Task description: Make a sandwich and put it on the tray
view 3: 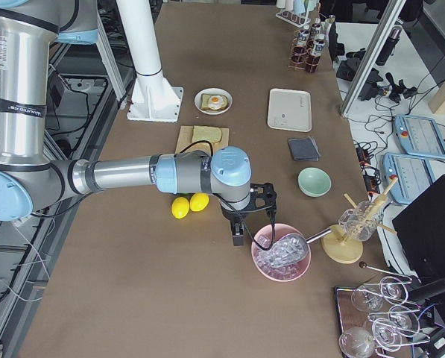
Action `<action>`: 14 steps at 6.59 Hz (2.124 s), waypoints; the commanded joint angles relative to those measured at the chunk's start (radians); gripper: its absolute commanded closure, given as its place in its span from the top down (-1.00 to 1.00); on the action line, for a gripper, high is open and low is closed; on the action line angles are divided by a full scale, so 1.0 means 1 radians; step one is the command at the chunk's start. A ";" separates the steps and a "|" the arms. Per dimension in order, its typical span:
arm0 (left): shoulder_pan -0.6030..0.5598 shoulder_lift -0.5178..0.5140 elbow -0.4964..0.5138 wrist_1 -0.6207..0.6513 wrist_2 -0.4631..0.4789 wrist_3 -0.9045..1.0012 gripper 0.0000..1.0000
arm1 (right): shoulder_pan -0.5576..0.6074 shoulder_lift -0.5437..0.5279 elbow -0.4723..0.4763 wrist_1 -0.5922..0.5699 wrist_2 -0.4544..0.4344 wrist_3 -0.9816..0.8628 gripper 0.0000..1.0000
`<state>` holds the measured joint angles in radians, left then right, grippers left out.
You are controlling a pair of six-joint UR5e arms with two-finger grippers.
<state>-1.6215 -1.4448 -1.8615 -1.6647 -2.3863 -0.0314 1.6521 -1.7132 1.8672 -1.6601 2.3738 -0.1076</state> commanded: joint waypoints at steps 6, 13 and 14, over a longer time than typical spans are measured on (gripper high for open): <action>0.032 -0.003 -0.001 -0.053 -0.028 -0.083 0.96 | -0.009 -0.003 0.021 0.000 0.024 0.003 1.00; 0.575 -0.173 -0.062 -0.449 0.195 -1.025 0.95 | -0.314 0.159 0.109 0.142 0.084 0.540 1.00; 0.616 -0.210 -0.061 -0.446 0.235 -1.106 0.95 | -0.409 0.150 0.106 0.356 0.053 0.817 1.00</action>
<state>-1.0624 -1.6125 -1.9196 -2.1116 -2.2023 -1.0470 1.3417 -1.5583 1.9723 -1.5121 2.4518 0.4290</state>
